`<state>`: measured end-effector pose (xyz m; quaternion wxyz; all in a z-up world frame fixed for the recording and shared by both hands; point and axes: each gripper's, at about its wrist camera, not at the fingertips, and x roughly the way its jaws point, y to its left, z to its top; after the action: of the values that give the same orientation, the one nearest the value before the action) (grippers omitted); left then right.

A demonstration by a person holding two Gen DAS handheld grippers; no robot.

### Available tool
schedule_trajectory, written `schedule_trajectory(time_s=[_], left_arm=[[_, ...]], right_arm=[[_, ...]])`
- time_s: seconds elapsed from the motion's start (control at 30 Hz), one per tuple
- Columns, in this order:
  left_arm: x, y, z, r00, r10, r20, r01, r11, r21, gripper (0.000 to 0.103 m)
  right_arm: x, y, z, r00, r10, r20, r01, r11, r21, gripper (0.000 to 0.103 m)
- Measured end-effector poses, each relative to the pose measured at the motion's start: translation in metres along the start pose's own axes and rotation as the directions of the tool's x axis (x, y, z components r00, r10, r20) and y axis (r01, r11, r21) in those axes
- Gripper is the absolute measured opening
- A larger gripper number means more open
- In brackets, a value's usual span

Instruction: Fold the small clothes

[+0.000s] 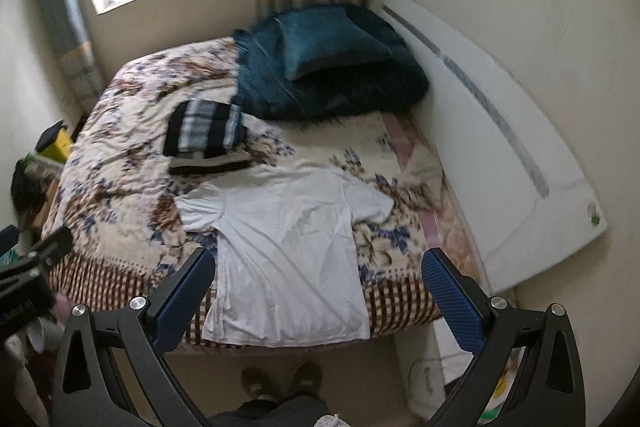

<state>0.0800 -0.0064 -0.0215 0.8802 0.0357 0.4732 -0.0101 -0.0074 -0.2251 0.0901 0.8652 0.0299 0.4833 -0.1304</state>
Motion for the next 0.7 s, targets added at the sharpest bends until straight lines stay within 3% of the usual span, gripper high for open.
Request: schedule_trajectory(time_s=[0.2, 0.43, 0.6, 0.7], left_arm=[[0.105, -0.028, 0.018, 0.998, 0.045, -0.047, -0.043, 0.999, 0.03, 0.103], [0.256, -0.08, 0.025, 0.978, 0.077, -0.194, -0.071, 0.997, 0.04, 0.103], [0.376, -0.116, 0.018, 0.943, 0.105, -0.316, -0.102, 0.994, 0.024, 0.103], [0.449, -0.129, 0.003, 0.908, 0.11, -0.404, -0.125, 0.992, -0.011, 0.103]], right_arm=[[0.127, -0.061, 0.004, 0.993, -0.093, -0.075, 0.105, 0.98, 0.17, 0.103], [0.317, -0.152, 0.001, 0.971, -0.078, -0.225, 0.16, 0.915, 0.37, 0.103], [0.483, -0.213, -0.014, 0.942, 0.074, -0.327, 0.128, 0.822, 0.555, 0.103], [0.575, -0.233, -0.036, 0.903, 0.209, -0.374, 0.116, 0.72, 0.684, 0.103]])
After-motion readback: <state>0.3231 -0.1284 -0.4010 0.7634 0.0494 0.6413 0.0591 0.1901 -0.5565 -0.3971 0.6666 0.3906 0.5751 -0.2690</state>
